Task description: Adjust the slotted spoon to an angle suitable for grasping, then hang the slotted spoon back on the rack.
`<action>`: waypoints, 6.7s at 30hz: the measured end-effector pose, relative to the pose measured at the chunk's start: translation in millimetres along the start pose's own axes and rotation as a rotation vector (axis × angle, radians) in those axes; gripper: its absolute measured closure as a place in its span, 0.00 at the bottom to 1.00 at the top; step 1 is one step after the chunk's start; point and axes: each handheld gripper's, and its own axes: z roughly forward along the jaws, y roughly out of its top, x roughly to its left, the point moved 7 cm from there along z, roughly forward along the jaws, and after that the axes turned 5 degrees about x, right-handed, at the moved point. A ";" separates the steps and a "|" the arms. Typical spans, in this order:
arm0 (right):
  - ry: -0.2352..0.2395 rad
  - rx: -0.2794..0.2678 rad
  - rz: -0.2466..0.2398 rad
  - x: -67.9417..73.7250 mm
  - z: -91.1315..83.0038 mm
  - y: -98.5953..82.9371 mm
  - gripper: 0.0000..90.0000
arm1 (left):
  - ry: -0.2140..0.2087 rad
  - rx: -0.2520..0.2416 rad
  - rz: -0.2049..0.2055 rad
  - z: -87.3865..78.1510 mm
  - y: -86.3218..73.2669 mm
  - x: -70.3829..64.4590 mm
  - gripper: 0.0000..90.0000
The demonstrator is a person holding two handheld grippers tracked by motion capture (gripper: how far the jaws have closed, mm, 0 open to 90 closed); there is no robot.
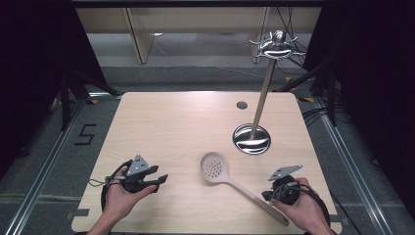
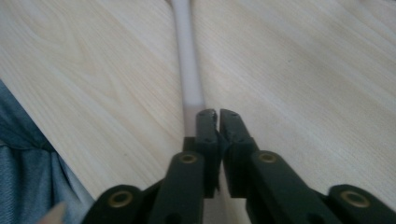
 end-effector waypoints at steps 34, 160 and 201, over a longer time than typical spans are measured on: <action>0.052 0.251 -0.035 25.8 20.8 -22.7 1.00 | -0.042 0.034 0.008 11.7 0.7 -9.3 0.58; -0.185 0.235 0.843 -135.7 40.3 51.0 0.76 | -0.086 0.036 -0.016 10.4 -2.6 -13.3 0.61; 0.041 -0.421 0.522 -90.9 -73.9 55.3 0.77 | -0.067 -0.050 -0.047 0.9 0.9 -5.3 0.59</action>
